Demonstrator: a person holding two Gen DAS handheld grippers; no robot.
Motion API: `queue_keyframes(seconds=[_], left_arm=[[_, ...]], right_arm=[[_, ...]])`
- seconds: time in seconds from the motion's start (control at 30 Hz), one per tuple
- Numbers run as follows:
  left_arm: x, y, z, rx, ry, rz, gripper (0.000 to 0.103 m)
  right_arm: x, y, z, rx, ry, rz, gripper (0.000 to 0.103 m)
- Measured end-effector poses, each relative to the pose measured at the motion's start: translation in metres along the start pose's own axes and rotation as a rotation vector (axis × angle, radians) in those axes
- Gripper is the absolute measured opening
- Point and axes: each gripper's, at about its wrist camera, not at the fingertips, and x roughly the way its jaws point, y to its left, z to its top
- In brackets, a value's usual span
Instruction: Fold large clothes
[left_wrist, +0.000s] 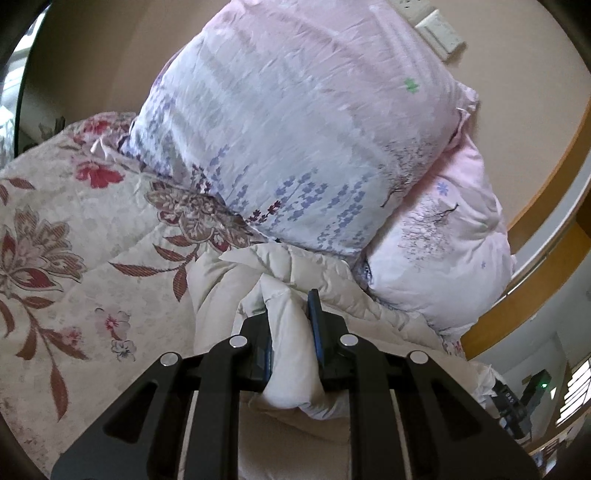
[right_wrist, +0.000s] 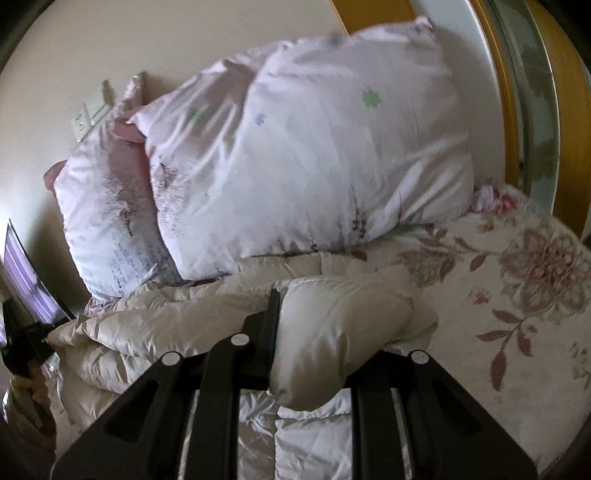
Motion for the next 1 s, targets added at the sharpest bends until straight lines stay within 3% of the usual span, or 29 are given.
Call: queue_keyframes(seconds=[0.33,0.43,0.5,0.6,0.67,0.77,0.93,1.0], left_arm=[[0.023,0.011,0.001,-0.055,0.038,-0.006,0.015],[0.029,0.015,0.002,-0.087,0.049,-0.019,0.016],[0.032,0.017,0.003,-0.110,0.057,-0.035,0.019],[0.035,0.019,0.006,-0.142,0.054,-0.063,0.037],[0.034,0.019,0.009,-0.175,0.035,-0.097,0.057],[0.023,0.018,0.014,-0.196,-0.022,-0.118,0.074],[-0.008,0.013,0.019,-0.162,-0.149,-0.084,0.079],[-0.014,0.007,0.018,-0.126,-0.160,-0.067,0.079]], right_arm=[[0.031,-0.011,0.001,0.076,0.052,-0.011,0.023],[0.040,-0.014,0.004,0.117,0.069,-0.004,0.035],[0.045,-0.017,0.007,0.156,0.077,0.012,0.057],[0.049,-0.022,0.014,0.216,0.067,0.043,0.073],[0.049,-0.026,0.020,0.257,0.048,0.062,0.077],[0.043,-0.032,0.028,0.300,0.005,0.068,0.080],[0.019,-0.034,0.030,0.248,-0.060,0.009,0.080],[0.013,-0.033,0.029,0.200,-0.056,-0.047,0.080]])
